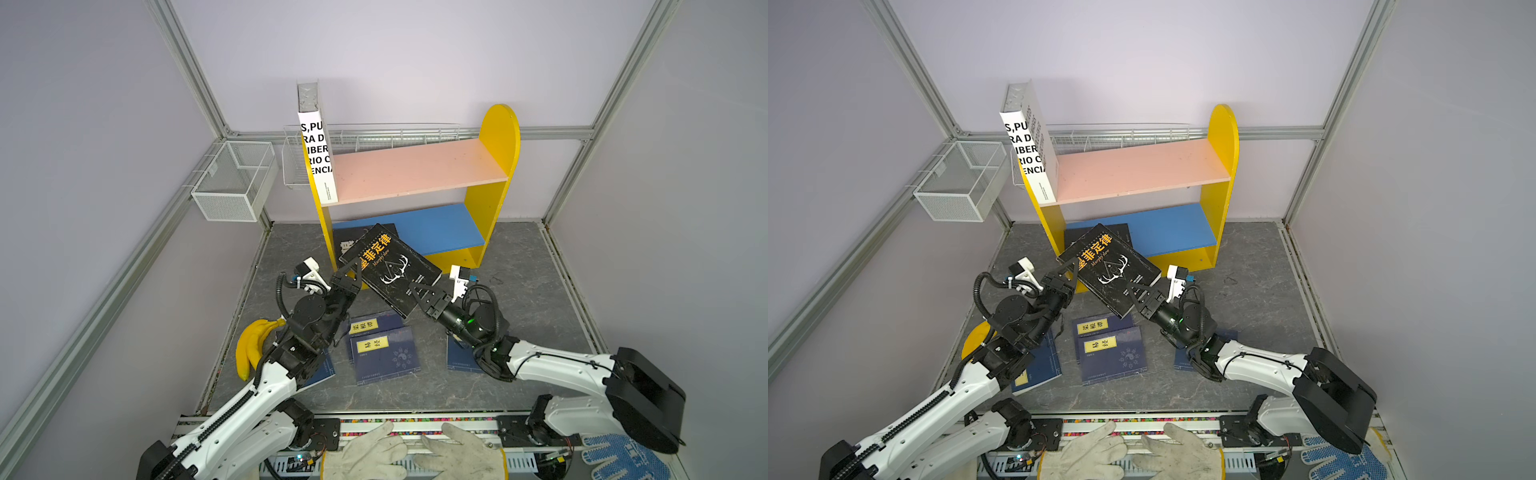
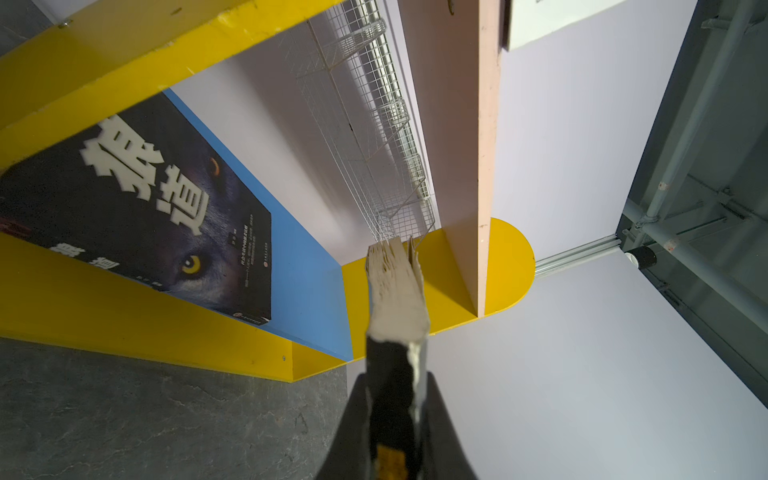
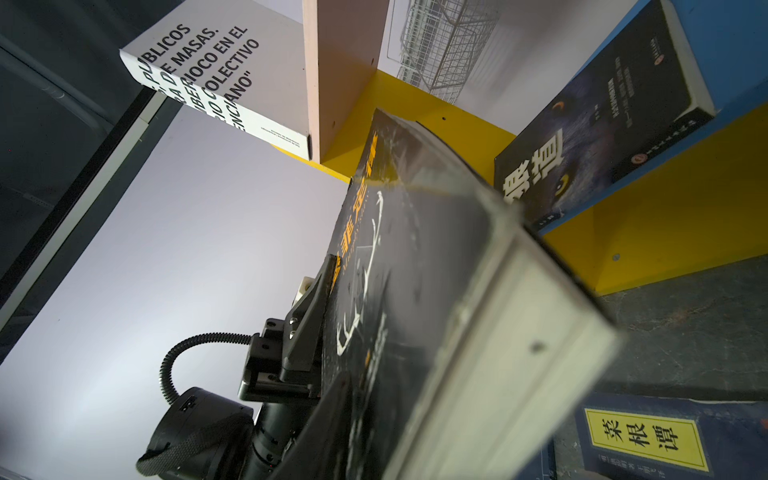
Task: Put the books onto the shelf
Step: 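Regrasp the Murphy's Law book with the right gripper while left holds it upright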
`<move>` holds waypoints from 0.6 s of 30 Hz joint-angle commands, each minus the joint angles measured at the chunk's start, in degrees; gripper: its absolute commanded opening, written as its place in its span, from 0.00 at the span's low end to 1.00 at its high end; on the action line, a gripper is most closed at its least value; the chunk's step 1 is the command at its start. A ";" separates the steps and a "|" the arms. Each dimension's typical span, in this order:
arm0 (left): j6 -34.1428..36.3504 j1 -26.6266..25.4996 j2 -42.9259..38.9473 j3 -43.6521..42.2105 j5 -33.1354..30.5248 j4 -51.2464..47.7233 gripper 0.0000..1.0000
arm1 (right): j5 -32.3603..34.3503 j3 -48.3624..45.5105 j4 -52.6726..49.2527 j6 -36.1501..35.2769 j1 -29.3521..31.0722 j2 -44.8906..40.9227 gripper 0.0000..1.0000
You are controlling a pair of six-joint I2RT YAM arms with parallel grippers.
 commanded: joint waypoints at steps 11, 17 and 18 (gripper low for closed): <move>6.66 0.15 -0.29 3.10 0.55 -5.26 0.66 | -18.21 12.88 -14.64 -5.74 -12.10 1.20 0.19; 18.66 9.16 -3.09 17.27 6.17 -38.06 0.95 | -28.55 25.37 -36.96 -19.41 -18.20 2.63 0.18; 20.68 11.75 -2.51 19.51 9.43 -42.09 0.96 | -30.71 27.53 -39.54 -21.42 -19.11 3.52 0.18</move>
